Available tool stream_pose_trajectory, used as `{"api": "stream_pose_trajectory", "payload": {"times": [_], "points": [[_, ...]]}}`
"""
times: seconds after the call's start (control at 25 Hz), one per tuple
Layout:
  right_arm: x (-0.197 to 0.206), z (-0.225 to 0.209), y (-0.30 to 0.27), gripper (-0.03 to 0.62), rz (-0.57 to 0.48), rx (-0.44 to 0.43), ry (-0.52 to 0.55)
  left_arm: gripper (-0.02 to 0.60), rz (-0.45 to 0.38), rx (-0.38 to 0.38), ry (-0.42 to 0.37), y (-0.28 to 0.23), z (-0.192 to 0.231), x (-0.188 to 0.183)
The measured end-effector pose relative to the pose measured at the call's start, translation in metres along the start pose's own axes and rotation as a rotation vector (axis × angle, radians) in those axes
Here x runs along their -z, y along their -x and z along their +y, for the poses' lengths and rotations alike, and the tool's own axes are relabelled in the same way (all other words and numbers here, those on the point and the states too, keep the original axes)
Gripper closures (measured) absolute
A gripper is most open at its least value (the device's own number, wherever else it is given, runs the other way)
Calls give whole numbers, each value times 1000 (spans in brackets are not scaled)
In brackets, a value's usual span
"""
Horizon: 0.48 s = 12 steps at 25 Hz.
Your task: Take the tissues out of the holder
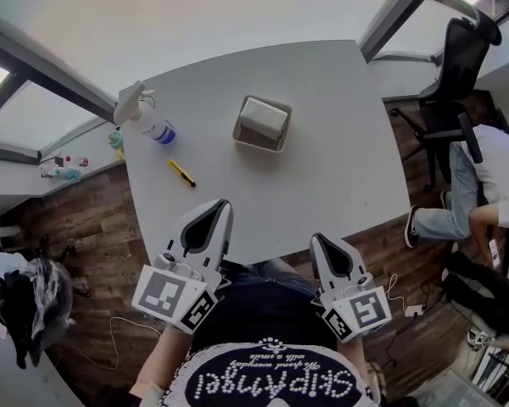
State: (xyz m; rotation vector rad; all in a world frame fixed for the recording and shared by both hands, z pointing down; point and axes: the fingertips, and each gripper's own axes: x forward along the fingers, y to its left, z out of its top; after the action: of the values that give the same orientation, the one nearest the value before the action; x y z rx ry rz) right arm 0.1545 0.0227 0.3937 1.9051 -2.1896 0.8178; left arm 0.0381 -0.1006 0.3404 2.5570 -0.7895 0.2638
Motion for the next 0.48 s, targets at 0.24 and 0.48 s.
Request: {"api": "stream_pose_trajectory", "payload": {"times": [0.24, 0.48], "points": [[-19, 15, -11, 580, -54, -91, 72, 580, -14, -37, 11, 5, 10, -3], [-44, 15, -23, 519, -85, -141, 185, 580, -24, -81, 28, 11, 18, -2]]}}
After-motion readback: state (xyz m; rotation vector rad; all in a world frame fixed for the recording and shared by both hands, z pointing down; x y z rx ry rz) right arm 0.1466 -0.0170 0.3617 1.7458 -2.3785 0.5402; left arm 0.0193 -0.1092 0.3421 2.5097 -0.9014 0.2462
